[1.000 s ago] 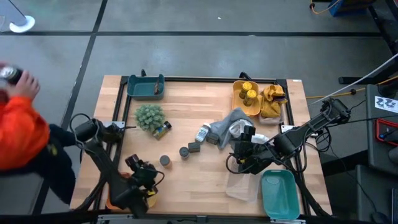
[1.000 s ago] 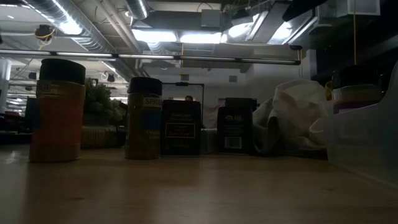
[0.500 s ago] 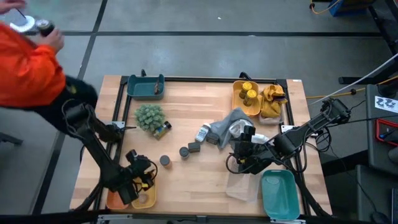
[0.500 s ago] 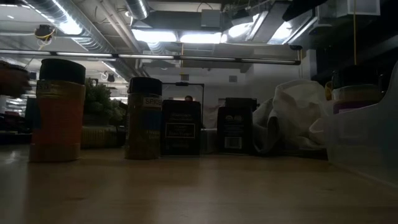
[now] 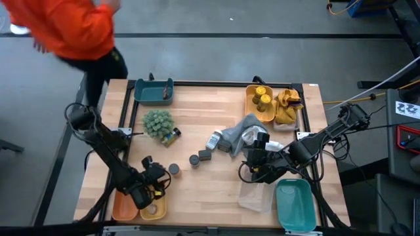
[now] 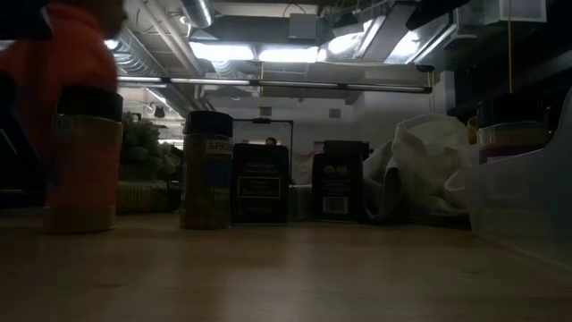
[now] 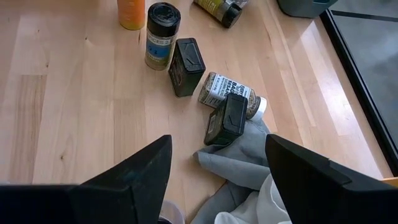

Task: Sort spices by type
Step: Put the black seasoning bottle into the transparent bin

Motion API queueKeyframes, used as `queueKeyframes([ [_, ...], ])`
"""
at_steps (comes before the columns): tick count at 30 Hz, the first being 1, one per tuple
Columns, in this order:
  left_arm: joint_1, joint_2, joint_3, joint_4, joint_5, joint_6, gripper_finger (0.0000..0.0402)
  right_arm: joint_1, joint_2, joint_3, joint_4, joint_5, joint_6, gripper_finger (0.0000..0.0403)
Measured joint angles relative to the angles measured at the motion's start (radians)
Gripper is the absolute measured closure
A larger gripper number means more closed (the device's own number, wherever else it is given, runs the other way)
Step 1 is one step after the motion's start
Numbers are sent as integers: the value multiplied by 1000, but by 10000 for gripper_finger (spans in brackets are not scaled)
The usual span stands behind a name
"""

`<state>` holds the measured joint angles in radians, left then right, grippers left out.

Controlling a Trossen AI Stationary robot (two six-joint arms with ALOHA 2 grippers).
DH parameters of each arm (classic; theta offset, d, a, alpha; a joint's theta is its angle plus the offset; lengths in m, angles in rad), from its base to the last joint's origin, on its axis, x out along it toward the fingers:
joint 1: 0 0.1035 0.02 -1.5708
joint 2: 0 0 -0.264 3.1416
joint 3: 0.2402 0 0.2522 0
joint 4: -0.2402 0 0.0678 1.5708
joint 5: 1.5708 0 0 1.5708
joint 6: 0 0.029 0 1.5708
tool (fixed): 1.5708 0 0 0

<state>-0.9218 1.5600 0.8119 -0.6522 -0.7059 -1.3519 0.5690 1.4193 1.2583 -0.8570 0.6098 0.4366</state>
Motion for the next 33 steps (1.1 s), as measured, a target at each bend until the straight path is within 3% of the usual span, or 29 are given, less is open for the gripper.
queueKeyframes([
  [13,34,0,-1,14,16,70,178,0,0,0,0,0,0,145],
  [26,80,1,-1,15,28,26,178,0,0,0,0,0,0,145],
  [33,144,1,-1,84,169,160,178,0,0,0,0,0,0,145],
])
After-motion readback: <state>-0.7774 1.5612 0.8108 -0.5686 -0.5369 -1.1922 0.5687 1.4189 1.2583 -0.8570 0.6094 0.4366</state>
